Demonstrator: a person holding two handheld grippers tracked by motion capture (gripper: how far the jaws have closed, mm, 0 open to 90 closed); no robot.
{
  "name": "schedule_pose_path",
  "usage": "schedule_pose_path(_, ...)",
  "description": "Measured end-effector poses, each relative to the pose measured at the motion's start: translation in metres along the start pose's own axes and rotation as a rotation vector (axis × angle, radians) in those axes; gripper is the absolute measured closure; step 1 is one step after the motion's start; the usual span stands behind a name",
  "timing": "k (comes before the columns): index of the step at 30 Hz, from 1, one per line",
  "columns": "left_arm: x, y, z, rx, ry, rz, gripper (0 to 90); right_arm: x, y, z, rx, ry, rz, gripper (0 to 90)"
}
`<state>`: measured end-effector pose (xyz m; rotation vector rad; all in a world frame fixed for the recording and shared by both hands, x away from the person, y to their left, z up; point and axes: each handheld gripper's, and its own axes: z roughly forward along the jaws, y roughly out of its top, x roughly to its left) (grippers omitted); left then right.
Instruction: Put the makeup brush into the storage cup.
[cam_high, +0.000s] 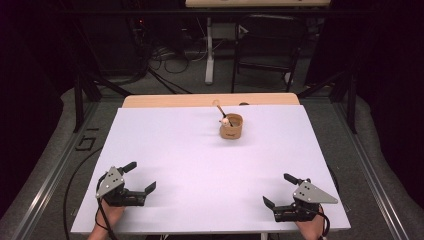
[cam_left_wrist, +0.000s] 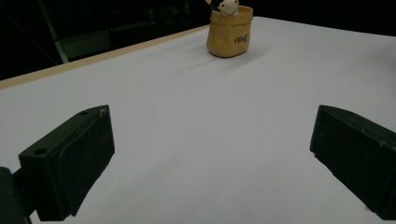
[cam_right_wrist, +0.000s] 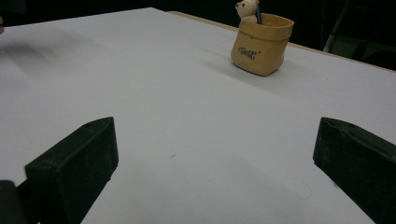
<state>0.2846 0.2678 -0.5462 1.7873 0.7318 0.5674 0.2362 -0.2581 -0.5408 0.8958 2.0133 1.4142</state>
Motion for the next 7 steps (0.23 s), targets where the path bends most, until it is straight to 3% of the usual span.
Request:
schedule_pose_path(2,-0.0012,0.0008,-0.0004,-0.002,0.003,0.013,0.0,-0.0001,-0.0022,-0.002,0.01,-0.005,-0.006,0.0)
schedule_pose_path(7,0.0001,0.0006,0.0,-0.006,0.009,0.003,0.0,-0.0022,-0.003,-0.001,0.014,-0.01,0.008,0.0)
